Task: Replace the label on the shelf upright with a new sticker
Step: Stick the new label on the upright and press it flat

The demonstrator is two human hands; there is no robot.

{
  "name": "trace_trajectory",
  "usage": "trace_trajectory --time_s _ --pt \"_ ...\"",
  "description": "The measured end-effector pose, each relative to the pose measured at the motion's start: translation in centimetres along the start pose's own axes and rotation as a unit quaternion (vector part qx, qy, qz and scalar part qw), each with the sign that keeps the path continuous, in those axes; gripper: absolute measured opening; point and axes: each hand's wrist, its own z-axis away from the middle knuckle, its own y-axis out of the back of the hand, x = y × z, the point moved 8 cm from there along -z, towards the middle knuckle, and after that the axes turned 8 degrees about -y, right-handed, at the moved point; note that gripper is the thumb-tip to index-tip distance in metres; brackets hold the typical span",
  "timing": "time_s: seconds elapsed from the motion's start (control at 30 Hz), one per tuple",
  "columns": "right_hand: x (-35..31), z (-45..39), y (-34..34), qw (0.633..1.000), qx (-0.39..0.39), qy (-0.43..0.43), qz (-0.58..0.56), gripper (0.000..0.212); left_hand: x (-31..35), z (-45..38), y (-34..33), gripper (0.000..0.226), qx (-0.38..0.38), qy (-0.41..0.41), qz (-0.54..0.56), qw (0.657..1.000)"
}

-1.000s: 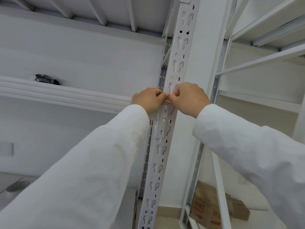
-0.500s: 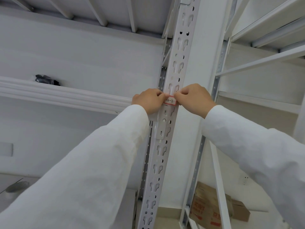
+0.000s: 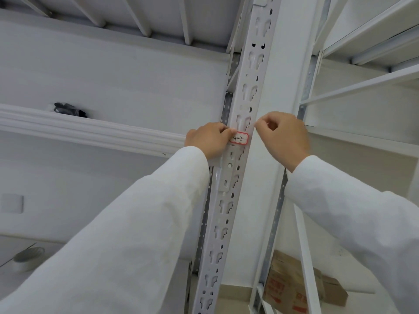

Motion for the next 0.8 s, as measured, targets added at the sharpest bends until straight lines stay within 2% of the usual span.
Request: trace_trajectory --time_s 0.07,0.13,0.23,0.4,0.53,0.8 --pt "-1.0 0.7 0.4 0.995 0.014 0.091 0.047 0.021 0.1 0.0 0.0 0.037 -0.003 -0.003 -0.006 1.0" --pt "-2.3 1.9 -0.3 0.972 0.002 0.189 0.136 0.035 0.2 0.0 0.0 0.037 -0.007 -0.007 -0.015 1.0" --pt "-2.7 3.0 -1.6 0.939 -0.011 0.261 0.225 0.046 0.2 0.0 0.0 0.034 -0.013 -0.009 -0.021 1.0" --pt "-2.6 3.2 -2.9 0.918 -0.032 0.288 0.271 0.054 0.3 0.2 0.1 0.037 -0.029 -0.006 -0.017 0.999" --pt "-2.6 2.9 -3.0 0.896 -0.05 0.283 0.34 0.041 0.5 0.5 0.3 0.036 -0.037 -0.006 -0.008 0.999" --pt "-1.7 2.1 -1.9 0.875 -0.07 0.262 0.402 0.05 0.5 0.7 0.4 0.036 -0.046 -0.005 0.003 0.999"
